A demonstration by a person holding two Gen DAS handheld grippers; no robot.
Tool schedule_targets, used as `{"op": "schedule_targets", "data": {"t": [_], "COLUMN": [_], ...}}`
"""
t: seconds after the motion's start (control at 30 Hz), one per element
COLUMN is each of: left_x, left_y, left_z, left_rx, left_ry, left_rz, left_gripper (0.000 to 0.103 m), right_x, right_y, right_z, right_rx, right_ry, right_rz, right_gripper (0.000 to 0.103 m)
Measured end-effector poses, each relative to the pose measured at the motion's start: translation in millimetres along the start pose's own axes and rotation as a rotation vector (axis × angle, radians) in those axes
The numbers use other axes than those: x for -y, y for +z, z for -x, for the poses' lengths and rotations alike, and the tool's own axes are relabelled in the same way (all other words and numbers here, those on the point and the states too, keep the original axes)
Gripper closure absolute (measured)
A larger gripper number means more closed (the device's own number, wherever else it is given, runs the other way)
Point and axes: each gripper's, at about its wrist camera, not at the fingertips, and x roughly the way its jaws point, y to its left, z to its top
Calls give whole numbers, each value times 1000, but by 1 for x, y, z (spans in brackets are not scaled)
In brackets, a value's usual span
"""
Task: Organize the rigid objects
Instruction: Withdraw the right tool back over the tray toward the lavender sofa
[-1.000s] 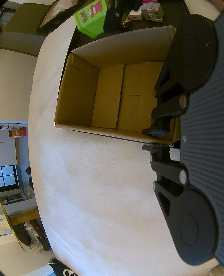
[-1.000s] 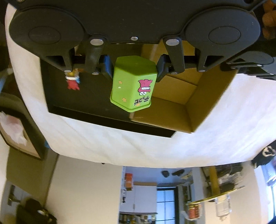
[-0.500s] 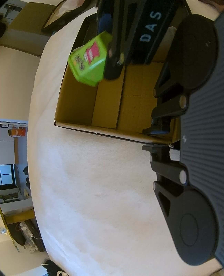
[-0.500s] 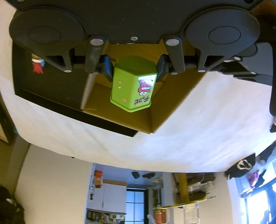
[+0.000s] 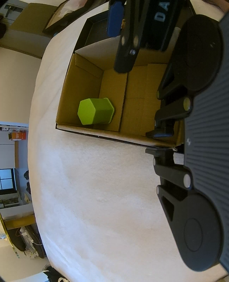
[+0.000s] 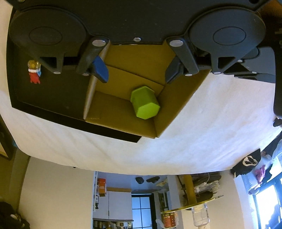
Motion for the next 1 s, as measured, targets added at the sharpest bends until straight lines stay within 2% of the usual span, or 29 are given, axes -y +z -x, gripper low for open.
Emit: {"op": "schedule_targets", "data": {"t": [0.43,0.73,0.9,0.97,1.0], "left_x": [2,9,10,12,12], "left_y": [0,-2,-2,-1,-1], "left_z": [3,10,11,13,15], "left_rx": [8,38,45,56,60], "left_ry": [4,35,76,99,100], "left_rz": [-9,-37,-38,-43,-45], "left_gripper": [93,92,81,69,66], "right_x": [33,60,71,75,77], "right_y": [-17,-38,-50,-55,-58], "right_z": [27,36,42,43,44], "right_rx": [6,7,10,7,8], "right_ry": [-81,-122,-143,-149,-148], "right_rz": [-77,-148,-173,-186,-196], "right_gripper": [32,26,17,17,15]}}
